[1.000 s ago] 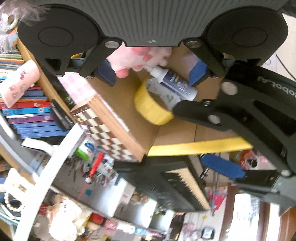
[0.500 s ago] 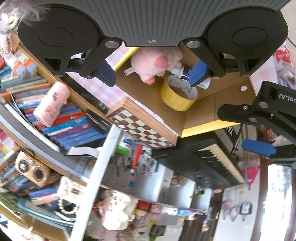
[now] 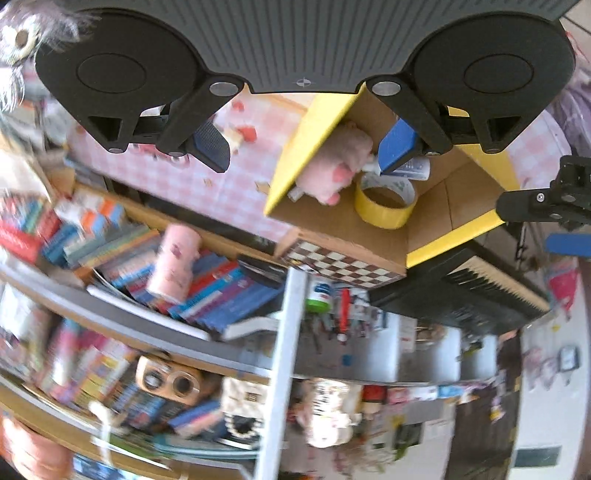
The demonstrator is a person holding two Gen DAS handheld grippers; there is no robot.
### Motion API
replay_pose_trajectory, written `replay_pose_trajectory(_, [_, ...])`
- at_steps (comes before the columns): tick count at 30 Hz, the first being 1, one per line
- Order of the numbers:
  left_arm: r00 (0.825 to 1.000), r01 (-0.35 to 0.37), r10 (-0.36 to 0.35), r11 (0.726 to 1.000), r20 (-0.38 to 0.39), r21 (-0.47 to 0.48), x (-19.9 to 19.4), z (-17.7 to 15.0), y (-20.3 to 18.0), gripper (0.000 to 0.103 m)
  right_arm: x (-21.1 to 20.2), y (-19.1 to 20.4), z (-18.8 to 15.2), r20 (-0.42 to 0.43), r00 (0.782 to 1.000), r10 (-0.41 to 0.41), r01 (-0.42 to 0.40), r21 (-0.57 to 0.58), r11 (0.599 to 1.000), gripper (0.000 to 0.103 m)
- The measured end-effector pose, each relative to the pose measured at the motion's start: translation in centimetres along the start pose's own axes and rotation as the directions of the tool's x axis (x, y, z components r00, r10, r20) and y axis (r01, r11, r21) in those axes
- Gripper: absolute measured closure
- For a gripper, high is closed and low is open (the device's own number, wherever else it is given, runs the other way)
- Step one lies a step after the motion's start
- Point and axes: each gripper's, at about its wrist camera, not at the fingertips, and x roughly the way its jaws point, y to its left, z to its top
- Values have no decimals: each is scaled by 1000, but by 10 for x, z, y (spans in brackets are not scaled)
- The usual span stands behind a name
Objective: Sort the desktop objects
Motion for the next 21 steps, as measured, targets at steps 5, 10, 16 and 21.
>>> replay_pose_trajectory(5, [1000,-8,8,1000,-13,0,-12,-15,5,9,-22,12,-23,-9,998,-59,59,19,998,16])
replay_pose_trajectory(10, [999,-27,26,1000,-37,-14,-20,-33,7,9,-40,26,-40,-15,996,-88,89,43,995,16])
replay_pose_trajectory(16, [998,3,-5,1000,-59,-27,-35,-48,5,9,-59,40,-54,-21,993,-118,120,92,989,16])
replay_pose_trajectory(21, [996,-2,0,1000,-84,-17,-47,-62,3,9,-71,52,-71,-42,989,-142,146,119,982,16])
